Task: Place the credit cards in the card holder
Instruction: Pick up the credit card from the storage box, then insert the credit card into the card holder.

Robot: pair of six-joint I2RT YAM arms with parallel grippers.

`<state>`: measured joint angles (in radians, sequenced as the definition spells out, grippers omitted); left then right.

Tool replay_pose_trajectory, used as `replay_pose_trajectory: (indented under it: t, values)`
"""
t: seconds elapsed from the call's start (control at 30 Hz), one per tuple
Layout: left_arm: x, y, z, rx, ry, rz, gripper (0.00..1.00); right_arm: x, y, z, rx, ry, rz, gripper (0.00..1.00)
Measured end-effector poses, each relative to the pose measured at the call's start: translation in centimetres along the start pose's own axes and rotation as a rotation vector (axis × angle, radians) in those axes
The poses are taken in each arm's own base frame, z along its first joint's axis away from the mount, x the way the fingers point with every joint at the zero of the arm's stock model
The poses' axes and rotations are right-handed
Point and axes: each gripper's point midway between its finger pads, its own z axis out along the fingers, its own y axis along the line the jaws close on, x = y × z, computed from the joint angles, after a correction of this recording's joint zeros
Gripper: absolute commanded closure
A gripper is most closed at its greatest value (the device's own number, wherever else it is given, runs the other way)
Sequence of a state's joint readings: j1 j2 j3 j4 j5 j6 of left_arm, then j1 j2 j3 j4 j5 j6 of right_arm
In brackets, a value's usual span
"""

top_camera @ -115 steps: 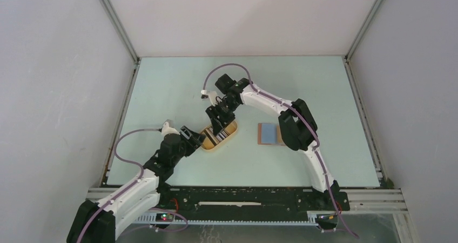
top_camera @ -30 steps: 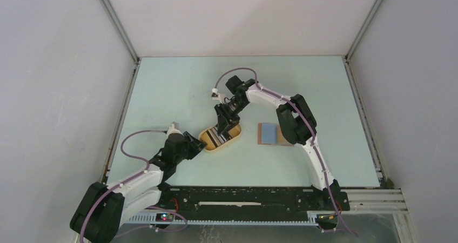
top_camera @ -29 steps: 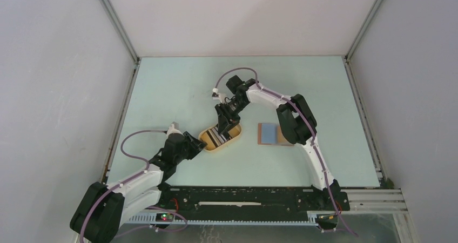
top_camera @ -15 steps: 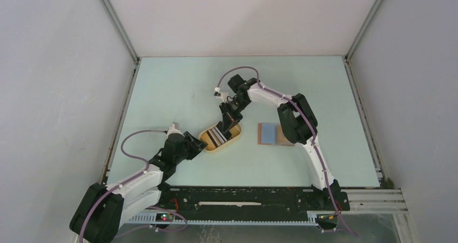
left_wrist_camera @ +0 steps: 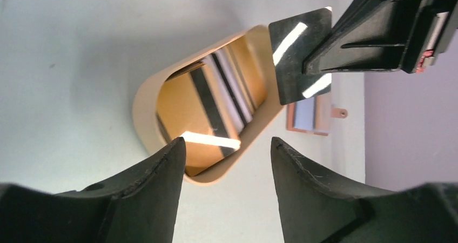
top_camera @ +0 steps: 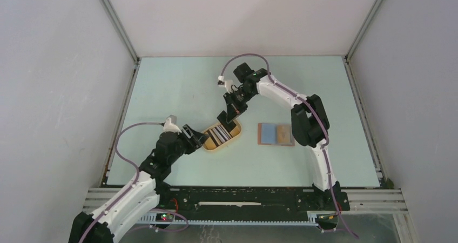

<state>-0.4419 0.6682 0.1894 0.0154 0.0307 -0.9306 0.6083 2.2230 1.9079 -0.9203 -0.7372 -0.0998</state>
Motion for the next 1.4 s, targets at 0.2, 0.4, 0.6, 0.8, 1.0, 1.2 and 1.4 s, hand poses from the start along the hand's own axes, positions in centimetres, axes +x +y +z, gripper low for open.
replay_pose_trajectory:
  t: [0.2, 0.4, 0.6, 0.8, 1.0, 1.2, 1.4]
  values:
    - [-2.1, -3.8, -1.1, 0.150, -0.068, 0.039, 0.22, 0.5, 2.4, -3.5, -0.061, -0.043, -0.111, 1.00]
    - [-3.1, -9.1, -1.6, 0.384, -0.085, 0.064, 0.18, 4.2, 5.4, -7.4, -0.197, -0.082, -0.152, 1.00]
    - [-2.2, -15.5, -0.6, 0.552, 0.011, 0.125, 0.19, 7.4, 5.7, -12.4, -0.285, -0.224, -0.111, 1.00]
    - [-2.1, -22.6, 1.5, 0.704, 0.067, 0.154, 0.24, 7.6, 3.2, -16.9, -0.317, -0.418, -0.027, 1.00]
    - [0.0, -27.6, 4.5, 0.814, 0.154, 0.116, 0.35, 7.1, 1.3, -20.0, -0.363, -0.541, 0.033, 1.00]
    - [2.8, -28.4, 7.0, 0.819, 0.244, 0.062, 0.44, 6.9, 2.3, -20.5, -0.422, -0.554, 0.016, 1.00]
    - [4.0, -28.4, 7.5, 0.812, 0.283, 0.031, 0.53, 6.9, 2.3, -20.4, -0.441, -0.555, 0.022, 1.00]
